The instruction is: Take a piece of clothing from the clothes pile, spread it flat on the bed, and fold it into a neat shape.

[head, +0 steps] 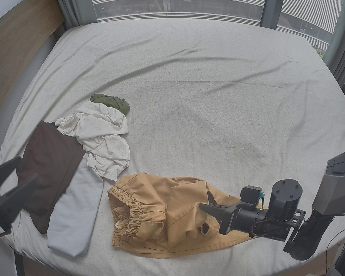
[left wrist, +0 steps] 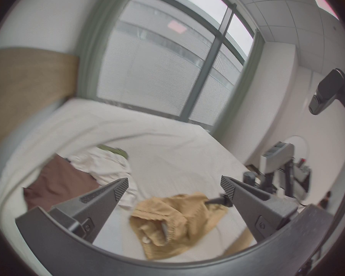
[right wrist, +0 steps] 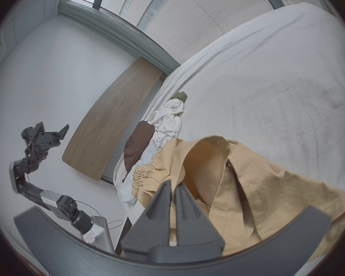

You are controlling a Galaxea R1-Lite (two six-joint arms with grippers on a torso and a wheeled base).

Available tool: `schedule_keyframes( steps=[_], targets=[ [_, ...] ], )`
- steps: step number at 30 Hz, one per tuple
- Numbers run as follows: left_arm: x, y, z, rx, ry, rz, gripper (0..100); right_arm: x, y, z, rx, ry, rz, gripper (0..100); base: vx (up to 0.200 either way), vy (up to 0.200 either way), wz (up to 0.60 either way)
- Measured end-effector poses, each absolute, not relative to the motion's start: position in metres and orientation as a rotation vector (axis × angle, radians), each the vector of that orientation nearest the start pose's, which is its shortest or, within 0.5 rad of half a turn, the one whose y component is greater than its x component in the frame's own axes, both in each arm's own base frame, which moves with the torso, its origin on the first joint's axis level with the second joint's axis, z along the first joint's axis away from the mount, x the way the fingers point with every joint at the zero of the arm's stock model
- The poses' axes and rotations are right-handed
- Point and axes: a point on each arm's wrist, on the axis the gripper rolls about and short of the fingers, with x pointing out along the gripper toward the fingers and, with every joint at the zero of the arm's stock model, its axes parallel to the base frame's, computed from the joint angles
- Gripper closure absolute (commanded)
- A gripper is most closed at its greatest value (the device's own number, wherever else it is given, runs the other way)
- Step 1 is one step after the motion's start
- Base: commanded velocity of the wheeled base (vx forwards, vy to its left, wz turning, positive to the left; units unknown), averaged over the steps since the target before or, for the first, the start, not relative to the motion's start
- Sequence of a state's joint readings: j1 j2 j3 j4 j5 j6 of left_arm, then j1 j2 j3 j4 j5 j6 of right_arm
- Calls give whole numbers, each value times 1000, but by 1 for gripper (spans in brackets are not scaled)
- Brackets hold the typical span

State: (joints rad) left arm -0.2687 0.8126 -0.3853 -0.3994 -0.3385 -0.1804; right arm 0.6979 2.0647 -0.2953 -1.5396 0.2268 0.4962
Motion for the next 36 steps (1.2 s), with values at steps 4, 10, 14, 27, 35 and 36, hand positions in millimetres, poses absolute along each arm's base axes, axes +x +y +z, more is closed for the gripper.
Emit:
schedule_keyframes(
  steps=[4, 10, 14, 27, 35, 36],
  targets=[
    [101, -39, 205, -201, 172, -746, 0, 209, 178, 59, 413, 458, 862, 100, 0, 0, 0],
    [122, -36, 204, -220, 216, -699, 0, 209, 169, 63, 424, 463, 874, 100, 0, 0, 0],
    [136, -35, 196, -231, 268, -668, 0, 211, 164, 63, 429, 468, 878, 100, 0, 0, 0],
    [158, -37, 162, -210, 340, -654, 0, 224, 126, 57, 461, 508, 844, 100, 0, 0, 0],
    [156, -38, 145, -219, 414, -656, 0, 231, 113, 51, 476, 529, 822, 100, 0, 0, 0],
    [156, -38, 144, -220, 421, -657, 0, 232, 112, 50, 478, 531, 825, 100, 0, 0, 0]
  ],
)
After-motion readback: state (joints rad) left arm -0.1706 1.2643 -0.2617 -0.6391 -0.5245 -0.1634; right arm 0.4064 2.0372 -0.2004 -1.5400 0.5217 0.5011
